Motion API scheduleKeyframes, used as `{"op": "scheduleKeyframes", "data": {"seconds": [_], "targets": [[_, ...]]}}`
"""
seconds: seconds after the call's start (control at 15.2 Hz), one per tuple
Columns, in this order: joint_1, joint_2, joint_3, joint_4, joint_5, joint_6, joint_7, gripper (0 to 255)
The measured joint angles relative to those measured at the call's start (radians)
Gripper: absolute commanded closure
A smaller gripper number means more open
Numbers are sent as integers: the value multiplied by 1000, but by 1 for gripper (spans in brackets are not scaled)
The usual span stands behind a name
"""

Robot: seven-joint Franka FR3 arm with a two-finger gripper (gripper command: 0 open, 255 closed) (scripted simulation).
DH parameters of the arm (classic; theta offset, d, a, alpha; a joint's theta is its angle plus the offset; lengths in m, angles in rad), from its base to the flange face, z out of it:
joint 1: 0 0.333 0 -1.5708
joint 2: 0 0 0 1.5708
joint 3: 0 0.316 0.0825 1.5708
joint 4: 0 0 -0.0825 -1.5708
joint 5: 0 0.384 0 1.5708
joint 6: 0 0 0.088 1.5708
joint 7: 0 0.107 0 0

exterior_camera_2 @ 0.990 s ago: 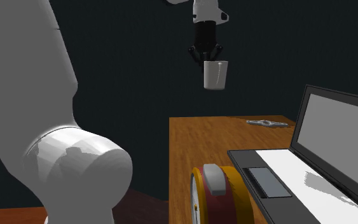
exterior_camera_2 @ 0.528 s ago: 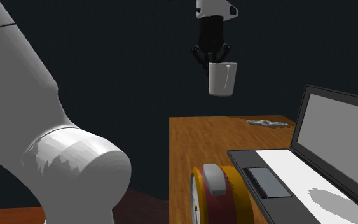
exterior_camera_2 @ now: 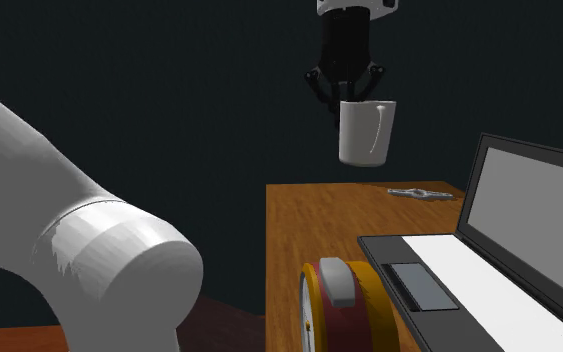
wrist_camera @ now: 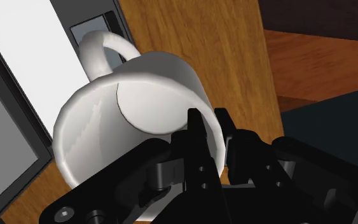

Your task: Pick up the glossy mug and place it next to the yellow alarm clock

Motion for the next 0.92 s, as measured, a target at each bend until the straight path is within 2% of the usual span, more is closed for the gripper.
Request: {"op": "scheduleKeyframes", "data": {"seconds": [0.2,0.92], "targets": [[-27,-85,-32,-62,-35,-17,-46,255],[-136,-316,-178,-143,-188,-122,-256,255]]}}
